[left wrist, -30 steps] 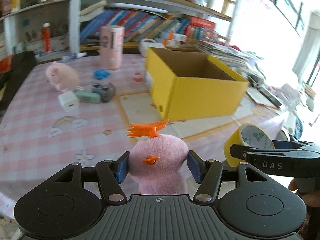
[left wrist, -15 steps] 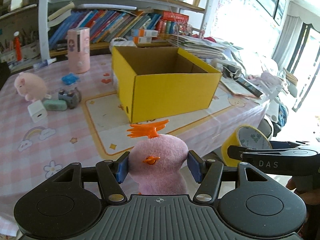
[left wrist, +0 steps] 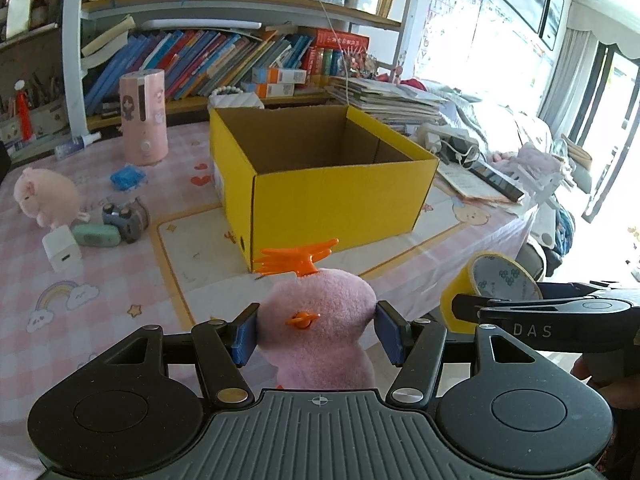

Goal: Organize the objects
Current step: 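Lift the chick and tape roll and carry both toward the yellow box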

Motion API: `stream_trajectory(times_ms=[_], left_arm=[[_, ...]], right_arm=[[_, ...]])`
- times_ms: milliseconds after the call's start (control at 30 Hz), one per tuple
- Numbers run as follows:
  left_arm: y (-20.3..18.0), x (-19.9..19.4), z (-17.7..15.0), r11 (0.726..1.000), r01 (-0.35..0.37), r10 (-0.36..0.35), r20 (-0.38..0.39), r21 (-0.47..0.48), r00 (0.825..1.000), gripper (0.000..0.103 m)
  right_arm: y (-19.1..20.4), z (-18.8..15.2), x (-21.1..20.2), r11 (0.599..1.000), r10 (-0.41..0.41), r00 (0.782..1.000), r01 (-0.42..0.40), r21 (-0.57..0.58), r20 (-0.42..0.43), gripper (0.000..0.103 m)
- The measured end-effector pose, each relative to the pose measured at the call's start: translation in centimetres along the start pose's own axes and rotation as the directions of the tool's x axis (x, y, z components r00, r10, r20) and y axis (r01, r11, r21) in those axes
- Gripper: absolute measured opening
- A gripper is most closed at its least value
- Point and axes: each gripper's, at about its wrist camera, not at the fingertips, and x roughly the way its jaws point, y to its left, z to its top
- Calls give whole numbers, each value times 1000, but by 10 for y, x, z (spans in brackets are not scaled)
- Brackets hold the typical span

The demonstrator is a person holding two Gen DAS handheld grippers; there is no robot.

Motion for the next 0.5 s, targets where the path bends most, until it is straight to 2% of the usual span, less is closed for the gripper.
stream_trajectory(times_ms=[267, 500], left_arm=[[-8, 8, 23, 999, 7, -9, 55, 38, 998, 60], [-9, 16, 64, 999, -1, -5, 144, 37, 990, 60]], right_arm=[[-14, 20, 6, 1000, -23, 999, 23, 13, 42, 91], [-20, 62, 15, 1000, -8, 992, 8, -4, 128, 91]])
